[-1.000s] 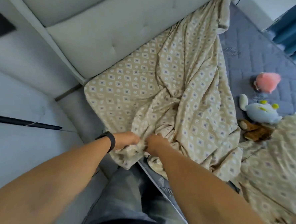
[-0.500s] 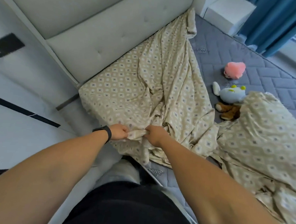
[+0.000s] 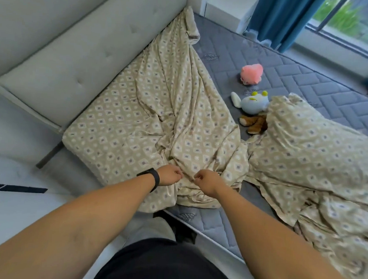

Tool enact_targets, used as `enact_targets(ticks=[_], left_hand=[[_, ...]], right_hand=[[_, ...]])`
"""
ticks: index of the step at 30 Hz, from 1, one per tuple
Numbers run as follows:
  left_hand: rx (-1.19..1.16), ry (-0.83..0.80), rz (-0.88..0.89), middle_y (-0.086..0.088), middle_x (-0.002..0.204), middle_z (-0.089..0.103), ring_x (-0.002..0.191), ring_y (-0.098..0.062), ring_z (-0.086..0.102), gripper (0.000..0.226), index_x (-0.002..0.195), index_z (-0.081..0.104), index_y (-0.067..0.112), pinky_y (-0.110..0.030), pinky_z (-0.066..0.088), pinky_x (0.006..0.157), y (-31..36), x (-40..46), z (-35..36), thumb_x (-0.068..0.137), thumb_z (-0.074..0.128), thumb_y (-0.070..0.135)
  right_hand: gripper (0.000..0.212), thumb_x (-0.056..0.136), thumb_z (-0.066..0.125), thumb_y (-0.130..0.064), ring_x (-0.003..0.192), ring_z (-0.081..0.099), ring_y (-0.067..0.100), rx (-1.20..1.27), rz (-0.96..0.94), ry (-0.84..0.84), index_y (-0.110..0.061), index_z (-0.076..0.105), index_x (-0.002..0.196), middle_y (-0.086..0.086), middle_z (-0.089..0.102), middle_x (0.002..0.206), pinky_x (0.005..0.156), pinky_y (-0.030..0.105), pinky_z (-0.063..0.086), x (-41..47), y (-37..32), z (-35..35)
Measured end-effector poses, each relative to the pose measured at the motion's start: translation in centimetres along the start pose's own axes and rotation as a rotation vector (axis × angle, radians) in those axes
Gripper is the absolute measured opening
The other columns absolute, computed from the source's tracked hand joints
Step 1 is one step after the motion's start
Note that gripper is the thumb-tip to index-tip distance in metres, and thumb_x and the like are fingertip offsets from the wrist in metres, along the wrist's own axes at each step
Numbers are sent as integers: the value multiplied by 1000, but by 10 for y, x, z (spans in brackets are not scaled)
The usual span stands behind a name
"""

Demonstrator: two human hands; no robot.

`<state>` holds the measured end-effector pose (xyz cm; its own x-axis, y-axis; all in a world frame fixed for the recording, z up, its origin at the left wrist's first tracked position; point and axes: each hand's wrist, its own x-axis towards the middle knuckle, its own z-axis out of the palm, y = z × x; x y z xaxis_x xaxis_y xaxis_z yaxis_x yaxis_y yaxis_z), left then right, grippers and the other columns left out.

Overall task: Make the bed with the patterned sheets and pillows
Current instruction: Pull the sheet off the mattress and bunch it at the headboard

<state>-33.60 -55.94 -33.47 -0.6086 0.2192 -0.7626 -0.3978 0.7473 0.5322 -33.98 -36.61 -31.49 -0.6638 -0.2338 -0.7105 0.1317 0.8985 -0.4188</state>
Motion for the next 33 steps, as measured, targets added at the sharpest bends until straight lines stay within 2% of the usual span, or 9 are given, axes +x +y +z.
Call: enact_targets(ticks=[3,5,10,14,17,22,25,30,33], left_hand=[[7,-94,20,-8,93,59,83,-22,52,20,100,67,10,-31,44,77,20,11,5,100,48,19],[48,-135,64,-10,90,58,82,-23,51,19,96,64,10,-34,45,77,39,16,9,100,48,19],[103,-143,196,-8,99,67,77,-19,55,26,112,69,5,-31,46,74,97,22,30,100,49,18],[186,-157,283,-8,107,69,77,-14,57,27,115,70,8,-27,46,69,152,17,53,99,48,15],[154,-149,284,-5,105,68,85,-20,62,25,112,69,14,-34,54,78,181,17,76,98,48,15],[72,-84,283,-3,101,64,84,-18,59,27,115,69,8,-27,48,70,225,18,122,99,48,12],[8,-66,217,-5,87,64,73,-20,56,24,110,69,7,-33,47,67,243,22,157,98,48,10],[25,-24,196,-2,76,58,59,-13,49,22,109,68,7,-16,40,44,291,31,205,99,48,8],[58,6,217,-3,80,62,63,-15,53,19,98,68,17,-24,44,57,323,44,217,97,51,11]], right_hand=[[30,103,50,-29,100,57,22,71,66,48,-16,65,126,7,64,124,79,30,42,-10,16,-7],[29,103,50,-29,96,56,20,125,115,98,-16,66,124,6,64,121,77,30,41,-22,28,-13],[27,100,49,-23,92,63,19,275,222,281,-17,68,118,4,70,111,77,33,51,-55,64,-31],[22,99,48,-20,74,62,11,389,282,431,-20,69,106,0,69,92,64,29,49,-81,101,-46],[23,97,47,-19,78,61,24,388,310,463,-13,69,99,4,67,86,70,36,50,-93,134,-57],[27,92,46,-17,68,52,26,373,349,457,0,67,91,21,70,90,61,34,40,-112,207,-76],[25,94,49,-21,75,58,28,398,348,492,-6,63,81,11,67,82,62,34,39,-120,250,-86],[22,92,50,-28,79,60,24,517,375,531,-13,64,85,4,67,86,63,33,41,-120,316,-104],[23,92,51,-25,68,53,23,588,389,554,-16,57,72,2,60,73,55,32,34,-113,345,-117]])
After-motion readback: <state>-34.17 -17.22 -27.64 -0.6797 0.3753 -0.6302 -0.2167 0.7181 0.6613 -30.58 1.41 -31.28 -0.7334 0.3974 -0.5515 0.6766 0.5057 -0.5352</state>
